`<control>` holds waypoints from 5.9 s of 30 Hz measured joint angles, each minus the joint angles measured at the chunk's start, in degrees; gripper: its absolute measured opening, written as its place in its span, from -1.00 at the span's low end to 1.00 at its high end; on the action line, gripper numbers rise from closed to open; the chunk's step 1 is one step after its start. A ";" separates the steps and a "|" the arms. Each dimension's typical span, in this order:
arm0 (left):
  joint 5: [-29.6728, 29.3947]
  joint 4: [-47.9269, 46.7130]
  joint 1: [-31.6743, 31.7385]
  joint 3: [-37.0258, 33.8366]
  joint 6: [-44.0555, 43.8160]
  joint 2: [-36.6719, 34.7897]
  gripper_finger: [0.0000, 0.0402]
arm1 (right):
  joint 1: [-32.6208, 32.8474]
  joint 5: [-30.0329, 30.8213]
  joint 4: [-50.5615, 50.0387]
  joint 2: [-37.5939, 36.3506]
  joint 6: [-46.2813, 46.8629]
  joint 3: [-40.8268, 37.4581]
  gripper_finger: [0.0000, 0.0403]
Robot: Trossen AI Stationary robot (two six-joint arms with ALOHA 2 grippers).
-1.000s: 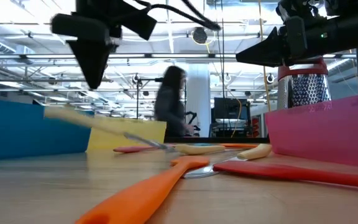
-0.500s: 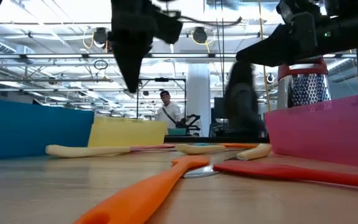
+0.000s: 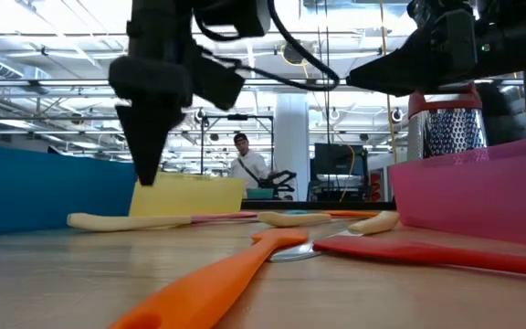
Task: Pick & Place Kitchen Items
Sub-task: Put the yellow knife into the yellow bin
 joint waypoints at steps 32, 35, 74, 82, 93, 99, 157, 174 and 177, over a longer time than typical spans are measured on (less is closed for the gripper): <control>-4.08 9.54 1.36 -6.69 0.05 -1.76 -0.54 | -0.02 0.02 0.67 -0.02 -1.55 0.00 -0.21; -4.17 9.45 1.93 -8.26 -0.17 -1.27 -0.54 | -0.02 -0.03 0.69 -0.02 -1.55 0.00 -0.21; -11.16 15.62 0.04 -3.66 -0.18 -1.84 -0.77 | -0.02 0.04 0.71 -0.02 -1.51 0.00 -0.21; -22.94 -3.30 3.65 6.45 1.01 -1.95 -0.77 | -0.02 0.04 0.66 -0.02 -1.51 0.00 -0.21; -26.80 -10.11 17.55 8.40 2.90 -1.99 -0.77 | -0.02 0.04 0.40 -0.02 -1.51 0.00 -0.21; -28.11 -10.53 26.57 8.21 6.36 -2.07 -0.77 | -0.02 0.04 0.38 -0.02 -1.51 0.00 -0.21; -28.21 -8.99 28.61 5.38 8.03 -2.08 -0.41 | -0.02 0.06 -0.91 -0.02 -1.14 0.00 -0.21; -35.35 -24.64 11.13 12.06 1.17 -3.72 -0.41 | -0.02 0.06 -1.43 -0.01 5.72 0.00 -0.21; -34.70 -23.56 8.79 11.69 0.47 -7.36 -0.41 | -0.02 0.06 -1.57 -0.02 7.36 0.00 -0.21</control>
